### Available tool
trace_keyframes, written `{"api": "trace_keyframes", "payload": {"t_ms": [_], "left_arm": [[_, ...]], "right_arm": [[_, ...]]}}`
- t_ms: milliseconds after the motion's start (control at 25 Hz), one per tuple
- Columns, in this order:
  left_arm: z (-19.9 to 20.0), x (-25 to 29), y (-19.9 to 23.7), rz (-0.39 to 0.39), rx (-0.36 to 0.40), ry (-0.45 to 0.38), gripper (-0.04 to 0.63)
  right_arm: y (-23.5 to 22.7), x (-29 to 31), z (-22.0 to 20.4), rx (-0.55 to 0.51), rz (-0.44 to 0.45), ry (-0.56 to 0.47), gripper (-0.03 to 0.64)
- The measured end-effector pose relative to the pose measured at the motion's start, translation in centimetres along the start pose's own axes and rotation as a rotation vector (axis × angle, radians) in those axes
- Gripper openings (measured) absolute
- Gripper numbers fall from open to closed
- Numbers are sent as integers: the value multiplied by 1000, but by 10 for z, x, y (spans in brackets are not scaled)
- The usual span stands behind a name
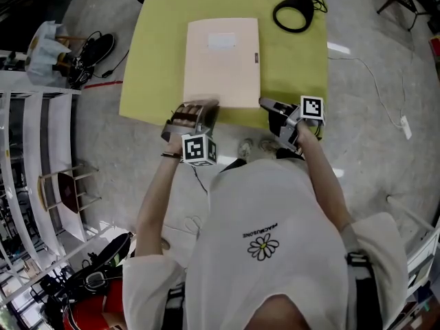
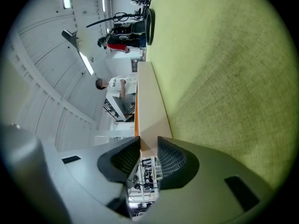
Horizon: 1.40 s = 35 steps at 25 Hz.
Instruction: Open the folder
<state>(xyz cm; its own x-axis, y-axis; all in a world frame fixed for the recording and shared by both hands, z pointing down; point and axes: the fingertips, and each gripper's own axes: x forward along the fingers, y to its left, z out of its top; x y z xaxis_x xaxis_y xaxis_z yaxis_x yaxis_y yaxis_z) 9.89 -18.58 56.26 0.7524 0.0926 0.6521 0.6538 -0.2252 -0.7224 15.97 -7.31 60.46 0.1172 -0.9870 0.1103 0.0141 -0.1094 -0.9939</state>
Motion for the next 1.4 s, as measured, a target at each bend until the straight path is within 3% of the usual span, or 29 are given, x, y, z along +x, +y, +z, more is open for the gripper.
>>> {"api": "trace_keyframes", "payload": {"t_ms": [120, 360, 440, 560, 640, 760, 1080, 1400], "left_arm": [[1, -10, 14, 50, -123, -43, 29], [3, -18, 25, 89, -281, -91, 29], [1, -24, 36, 118, -436, -146, 29], [-22, -49, 71, 258, -696, -199, 15], [-44, -67, 87, 330, -762, -188, 14], [-74, -84, 86, 365, -832, -149, 14], [-126, -93, 79, 513, -1215, -146, 12], [-173, -96, 65, 607, -1469, -124, 12]], "right_arm": [[2, 1, 1, 15, 7, 0, 98], [0, -1, 0, 4, -23, -2, 98], [0, -2, 2, -26, -59, -2, 97], [2, -3, 1, -36, -87, 0, 88], [1, -5, 2, -32, -88, -5, 77], [-2, -6, 3, -41, -94, -7, 77], [-3, -4, 2, -28, -97, -5, 77], [-2, -5, 3, -62, -116, -2, 77]]}}
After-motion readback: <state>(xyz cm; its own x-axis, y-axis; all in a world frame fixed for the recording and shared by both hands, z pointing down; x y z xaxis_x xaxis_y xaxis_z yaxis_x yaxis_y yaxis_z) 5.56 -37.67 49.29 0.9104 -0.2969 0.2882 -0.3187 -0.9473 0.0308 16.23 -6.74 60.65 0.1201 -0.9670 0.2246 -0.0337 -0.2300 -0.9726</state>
